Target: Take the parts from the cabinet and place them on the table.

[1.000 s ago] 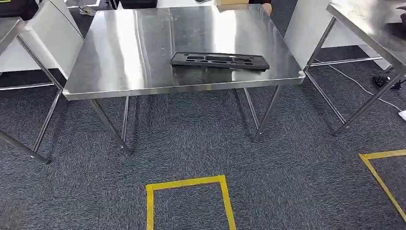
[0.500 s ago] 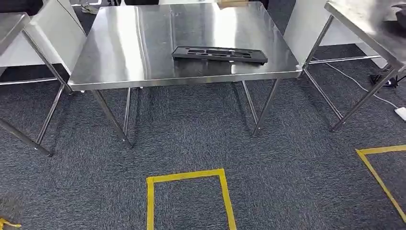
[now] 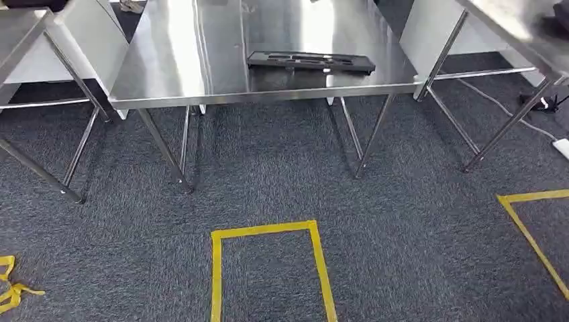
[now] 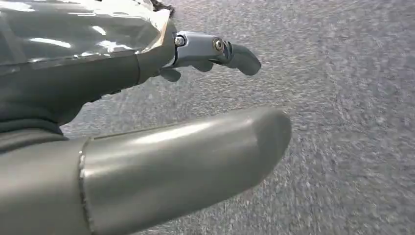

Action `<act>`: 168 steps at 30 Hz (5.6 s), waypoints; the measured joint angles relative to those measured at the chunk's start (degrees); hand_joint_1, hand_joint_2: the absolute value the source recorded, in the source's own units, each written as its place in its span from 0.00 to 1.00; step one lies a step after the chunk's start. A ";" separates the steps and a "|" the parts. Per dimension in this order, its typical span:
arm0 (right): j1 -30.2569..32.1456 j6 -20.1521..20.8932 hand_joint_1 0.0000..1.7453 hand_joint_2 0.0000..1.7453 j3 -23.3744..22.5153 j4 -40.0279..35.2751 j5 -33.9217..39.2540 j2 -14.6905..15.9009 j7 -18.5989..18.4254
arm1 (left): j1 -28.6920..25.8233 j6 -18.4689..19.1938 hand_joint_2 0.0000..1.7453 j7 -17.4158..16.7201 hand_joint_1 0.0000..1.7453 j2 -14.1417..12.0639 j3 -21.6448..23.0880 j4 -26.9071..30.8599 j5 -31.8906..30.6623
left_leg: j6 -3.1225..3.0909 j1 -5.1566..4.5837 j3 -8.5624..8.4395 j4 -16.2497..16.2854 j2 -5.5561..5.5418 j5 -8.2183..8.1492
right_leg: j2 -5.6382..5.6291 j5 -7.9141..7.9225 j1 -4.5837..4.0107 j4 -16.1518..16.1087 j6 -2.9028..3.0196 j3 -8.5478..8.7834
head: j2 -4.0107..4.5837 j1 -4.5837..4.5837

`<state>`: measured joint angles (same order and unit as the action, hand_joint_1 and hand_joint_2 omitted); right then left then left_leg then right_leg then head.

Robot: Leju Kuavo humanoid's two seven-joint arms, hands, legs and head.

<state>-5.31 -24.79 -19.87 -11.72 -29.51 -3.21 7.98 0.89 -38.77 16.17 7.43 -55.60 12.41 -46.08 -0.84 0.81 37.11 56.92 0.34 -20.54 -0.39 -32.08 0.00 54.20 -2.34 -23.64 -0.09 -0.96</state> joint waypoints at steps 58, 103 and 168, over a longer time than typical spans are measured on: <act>3.74 -3.04 0.00 0.00 -4.48 1.88 3.30 1.86 -0.79 | 0.38 0.77 0.00 2.25 0.00 -1.25 -1.66 -2.45 0.24 | -1.41 -0.23 -0.16 0.72 0.55 -2.03 | 0.59 1.53 0.96 7.90 -2.20 -1.91 | 0.00 0.24; 3.77 -4.44 0.00 0.00 -10.91 2.36 9.69 0.85 3.21 | 0.02 -0.37 0.00 4.13 0.00 -2.21 -1.68 -3.13 0.99 | 0.83 0.65 -6.47 4.89 -1.70 -9.43 | -3.12 5.31 0.92 2.60 1.78 -6.55 | 0.02 0.68; 2.88 -7.69 0.00 0.00 -13.64 2.34 11.92 -0.85 4.06 | -0.10 -0.79 0.00 5.68 0.00 -1.18 -2.78 -3.67 1.66 | 0.19 0.25 -6.80 1.87 -3.97 -9.54 | -5.94 5.84 0.62 4.08 0.20 -9.19 | 0.02 0.68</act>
<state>-2.43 -32.48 -33.51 -9.38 -17.59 -4.07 12.04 0.79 -39.56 21.86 6.25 -58.38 8.74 -44.41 -0.65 1.06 30.31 58.78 -3.62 -30.09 -6.33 -26.24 0.61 58.28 -2.14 -32.83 -0.07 -0.28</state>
